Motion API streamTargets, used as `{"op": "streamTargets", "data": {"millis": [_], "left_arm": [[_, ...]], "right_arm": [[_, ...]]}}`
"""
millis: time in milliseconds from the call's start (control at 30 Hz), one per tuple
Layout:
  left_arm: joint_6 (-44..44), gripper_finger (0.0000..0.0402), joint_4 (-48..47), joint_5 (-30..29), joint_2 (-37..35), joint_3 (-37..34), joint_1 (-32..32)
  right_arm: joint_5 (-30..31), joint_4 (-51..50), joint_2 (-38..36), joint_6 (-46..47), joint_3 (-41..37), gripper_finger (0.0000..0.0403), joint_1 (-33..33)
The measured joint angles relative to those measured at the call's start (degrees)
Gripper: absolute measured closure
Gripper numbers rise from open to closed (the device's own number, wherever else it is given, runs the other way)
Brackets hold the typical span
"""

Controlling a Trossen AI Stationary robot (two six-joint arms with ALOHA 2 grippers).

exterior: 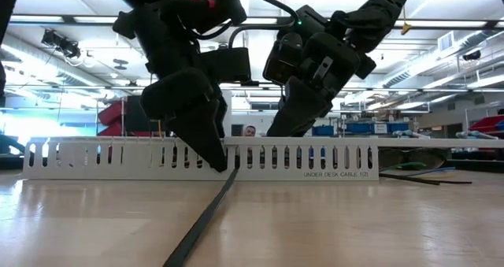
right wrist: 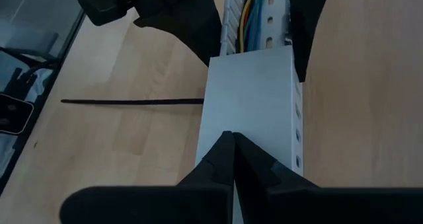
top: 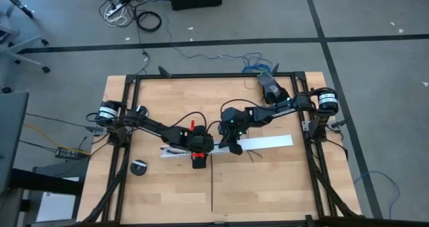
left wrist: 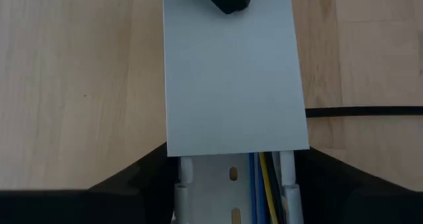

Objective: Ziptie cables
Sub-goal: Close the lid on the cable duct

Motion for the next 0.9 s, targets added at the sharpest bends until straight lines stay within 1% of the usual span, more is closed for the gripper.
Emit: {"op": "streamTargets", "data": {"millis": [533, 900], "left_arm": [[-1.3, 0.0164, 0.5, 0.0, 0.0, -0.1, 0.0], [-1.3, 0.0115, 2.0, -0.2, 0.0, 0.0, 0.1]], "right_arm": [[1.0, 3.6, 0.1, 0.6, 0.0, 0.0403, -0.7], [3.6, 4.5, 0.1, 2.1, 0.0, 0.0403, -0.8]]}}
